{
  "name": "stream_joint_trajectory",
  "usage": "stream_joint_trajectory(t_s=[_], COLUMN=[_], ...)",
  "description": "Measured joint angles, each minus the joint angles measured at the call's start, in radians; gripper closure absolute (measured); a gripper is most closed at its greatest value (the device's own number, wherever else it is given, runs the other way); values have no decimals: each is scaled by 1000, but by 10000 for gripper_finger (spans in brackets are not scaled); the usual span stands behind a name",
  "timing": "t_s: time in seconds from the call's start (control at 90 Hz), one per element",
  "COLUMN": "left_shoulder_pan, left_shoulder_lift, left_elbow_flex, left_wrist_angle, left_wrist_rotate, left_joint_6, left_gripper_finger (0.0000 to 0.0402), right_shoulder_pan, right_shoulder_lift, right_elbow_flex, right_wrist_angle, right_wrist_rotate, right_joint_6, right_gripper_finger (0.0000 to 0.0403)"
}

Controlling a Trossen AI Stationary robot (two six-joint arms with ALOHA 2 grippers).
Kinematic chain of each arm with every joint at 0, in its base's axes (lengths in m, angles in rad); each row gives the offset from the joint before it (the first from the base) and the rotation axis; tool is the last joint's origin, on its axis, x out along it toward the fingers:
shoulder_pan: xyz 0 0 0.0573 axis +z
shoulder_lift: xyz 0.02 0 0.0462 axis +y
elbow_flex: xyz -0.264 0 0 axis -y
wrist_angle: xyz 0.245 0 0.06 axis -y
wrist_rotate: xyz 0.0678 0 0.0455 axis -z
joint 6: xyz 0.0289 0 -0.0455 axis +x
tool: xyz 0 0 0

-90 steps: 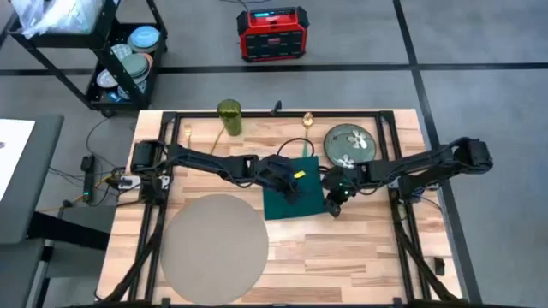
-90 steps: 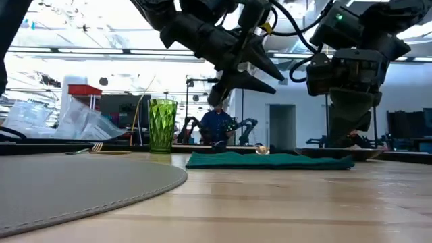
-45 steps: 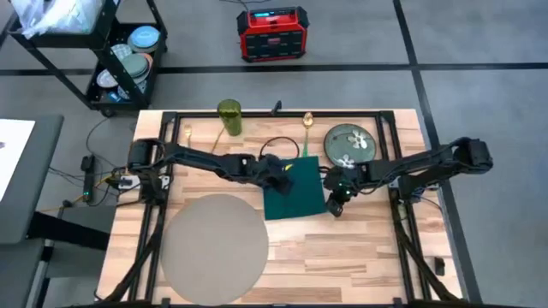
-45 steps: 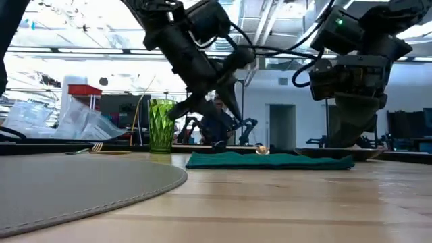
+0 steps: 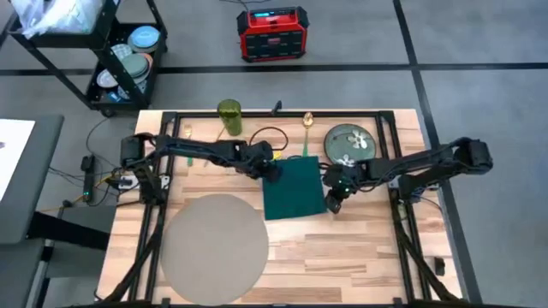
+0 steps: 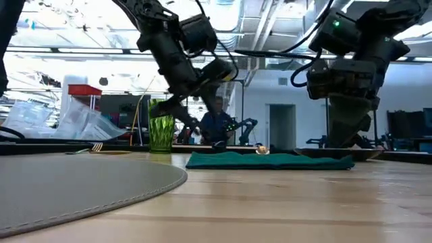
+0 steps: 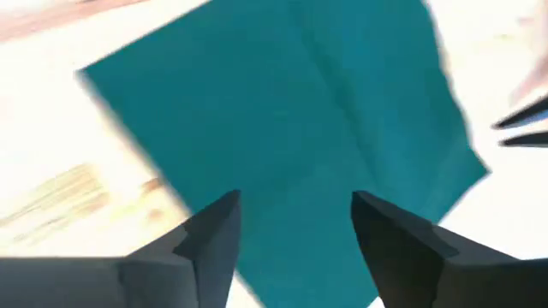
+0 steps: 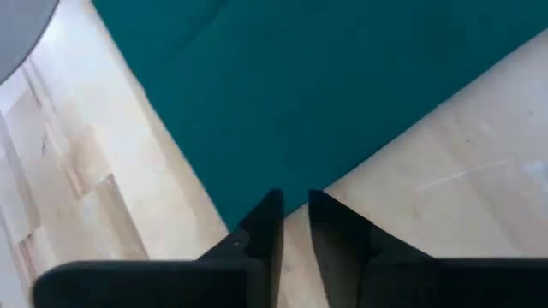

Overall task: Set table place
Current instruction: Fold the green napkin

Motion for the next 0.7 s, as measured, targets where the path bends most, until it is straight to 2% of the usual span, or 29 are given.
stream_joint_trajectory(t_s=[0.133,0.289,0.433,0.567,0.7], left_shoulder_pan=[-1,17,59,111,165], left_shoulder_lift=[1,28,84,104,80], left_elbow_flex=[0,0,-1,-1,-1], left_wrist_angle=[-20,-1,106,163,89], left_wrist_rotate=[-38,-57,-53,12,76], left_joint_6=[-104,-123,-112,-61,0], left_gripper_finger=[168,166,166,166,166], right_shoulder_pan=[-20,-23,-23,-23,-22], right_shoulder_lift=[0,0,0,0,0], right_elbow_flex=[0,0,0,0,0], right_wrist_angle=[1,4,5,5,6], right_wrist_rotate=[0,0,0,-1,-2], right_joint_6=[0,0,0,0,0], right_gripper_finger=[323,321,321,321,321])
